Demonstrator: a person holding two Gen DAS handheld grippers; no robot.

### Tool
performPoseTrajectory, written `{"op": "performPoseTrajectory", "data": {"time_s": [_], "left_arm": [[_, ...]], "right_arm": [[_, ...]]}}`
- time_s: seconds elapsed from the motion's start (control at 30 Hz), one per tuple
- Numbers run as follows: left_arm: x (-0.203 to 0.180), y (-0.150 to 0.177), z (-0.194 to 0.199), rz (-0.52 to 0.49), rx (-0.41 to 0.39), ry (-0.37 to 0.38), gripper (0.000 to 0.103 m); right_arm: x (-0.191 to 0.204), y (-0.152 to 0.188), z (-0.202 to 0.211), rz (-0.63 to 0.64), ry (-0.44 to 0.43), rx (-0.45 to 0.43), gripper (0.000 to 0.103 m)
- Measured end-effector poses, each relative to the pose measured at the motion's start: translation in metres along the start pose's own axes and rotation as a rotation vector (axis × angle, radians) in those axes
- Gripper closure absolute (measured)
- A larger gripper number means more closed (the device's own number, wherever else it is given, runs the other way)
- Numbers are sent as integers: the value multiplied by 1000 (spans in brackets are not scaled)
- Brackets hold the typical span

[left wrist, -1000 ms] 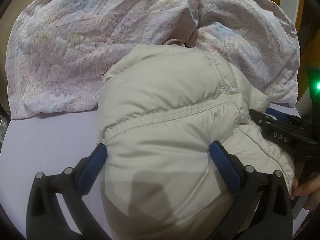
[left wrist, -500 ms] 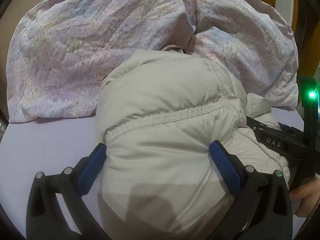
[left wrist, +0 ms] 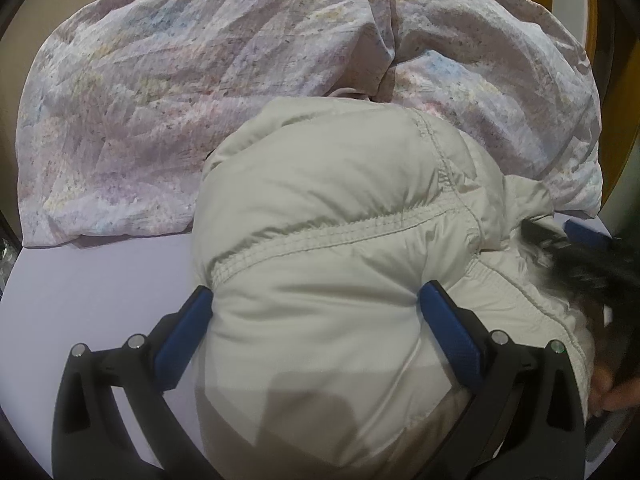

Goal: Fold large clothes
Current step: 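Press the jacket bundle flat with both grippers side by side, then open both grippers and pull them back from the folded jacket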

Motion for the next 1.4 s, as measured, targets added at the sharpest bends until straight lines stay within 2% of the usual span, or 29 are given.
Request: {"op": "performPoseTrajectory", "data": {"time_s": [0.03,0.1,0.17,0.23,0.37,0.47,0.5,0.6,0.77,0.97,1.3,1.4], "left_arm": [[0,0,0,1,0,0,2],[0,0,0,4,1,0,2],[0,1,1,6,2,-1,2],[0,1,1,2,5,-2,2],[-1,0,0,2,28,-6,2],[2,-1,3,22,59,11,2],[3,-1,4,41,72,20,2],[9,1,13,90,99,30,2],[11,8,44,103,105,21,2],[8,22,90,114,90,23,2],[-10,44,157,77,100,41,2],[-17,54,172,84,120,72,2]], "right_arm": [[2,-3,13,9,-13,-32,24],[8,3,19,34,-22,-27,28],[14,21,4,102,13,57,34],[16,32,-5,145,23,89,34],[14,30,-21,105,-2,230,30],[9,24,-17,80,4,305,26],[8,22,-13,70,5,309,25],[0,17,8,36,20,293,11],[-10,21,38,-7,24,321,11],[-13,26,76,-33,-27,324,8],[-8,56,124,20,-91,368,8],[-10,66,134,21,-97,389,8]]}}
Point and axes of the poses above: each gripper's, at about its wrist camera, not at the fingertips, and z roughly against the way its jaws point, x to its left, y to its underside, the point moved 8 cm from there along -z, roughly the way its jaws point, and after that the axes turned 15 degrees about -z, right-handed, at the moved point
